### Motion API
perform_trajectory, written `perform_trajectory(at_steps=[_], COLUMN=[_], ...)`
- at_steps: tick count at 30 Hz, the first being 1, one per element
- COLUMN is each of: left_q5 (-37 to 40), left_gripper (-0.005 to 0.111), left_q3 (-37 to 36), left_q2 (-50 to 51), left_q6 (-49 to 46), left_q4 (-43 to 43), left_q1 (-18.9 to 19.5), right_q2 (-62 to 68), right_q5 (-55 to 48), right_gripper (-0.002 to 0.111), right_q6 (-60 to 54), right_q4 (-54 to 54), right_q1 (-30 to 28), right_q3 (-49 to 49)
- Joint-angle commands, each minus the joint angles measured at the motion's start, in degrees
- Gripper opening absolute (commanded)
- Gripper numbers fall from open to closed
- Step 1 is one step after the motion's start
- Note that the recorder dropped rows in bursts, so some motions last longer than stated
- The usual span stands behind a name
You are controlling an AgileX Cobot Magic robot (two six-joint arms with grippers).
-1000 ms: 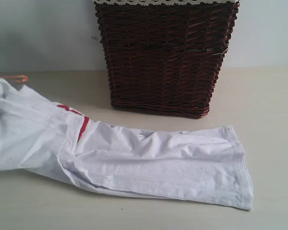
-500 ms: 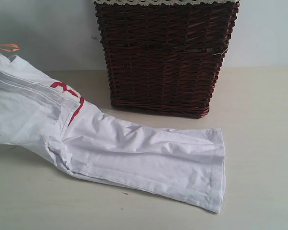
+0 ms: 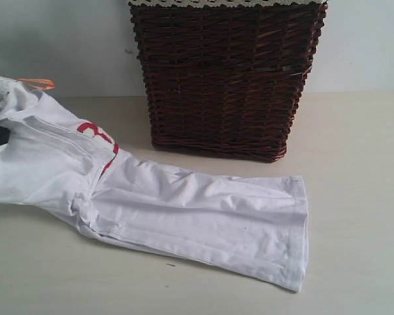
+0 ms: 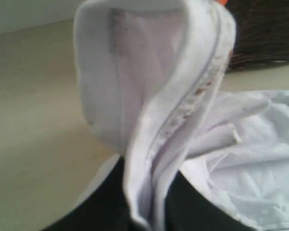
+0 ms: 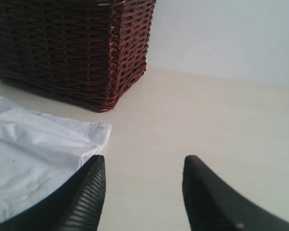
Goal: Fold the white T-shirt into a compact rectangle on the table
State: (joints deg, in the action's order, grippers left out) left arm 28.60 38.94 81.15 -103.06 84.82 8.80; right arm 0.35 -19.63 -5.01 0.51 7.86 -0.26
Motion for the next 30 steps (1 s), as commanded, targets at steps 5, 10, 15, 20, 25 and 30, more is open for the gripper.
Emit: perform_trajectory(at_steps=[5,10,15,20,25,30], left_q5=[-11.40,-16.88,-19.97,-21.23,-23.60,-23.62], left_gripper=[0.000,0.000,0.000,0.000,0.000,0.000], left_q3=[7.08,11.87,17.07,17.70,17.70,17.70], left_q2=[4.61,10.50,13.47,13.56,13.56,13.56], left_q6=[-0.38,-0.24,0.00,0.22,0.12,0.12], left_q4=[6.05,6.05,9.79,11.51,11.51,11.51], left_q1=[-21.95,-27.64,-27.77,-27.77,-27.77,-29.02], right_q2=[-0.35,-0.35,-0.35,-0.35,-0.35,-0.35], right_q5=[0.85,0.85,0.85,0.85,0.85,0.85], right_gripper=[0.049,0.049,0.049,0.049,0.049,0.049], right_q6=[-0.24,-0.24,-0.24,-0.24,-0.24,-0.24], right_q4=[-0.16,-0.16,-0.16,-0.16,-0.16,-0.16], right_q1=[-0.32,-0.32,-0.32,-0.32,-0.32,-0.32], right_q3=[0.26,0.26,0.26,0.26,0.26,0.26])
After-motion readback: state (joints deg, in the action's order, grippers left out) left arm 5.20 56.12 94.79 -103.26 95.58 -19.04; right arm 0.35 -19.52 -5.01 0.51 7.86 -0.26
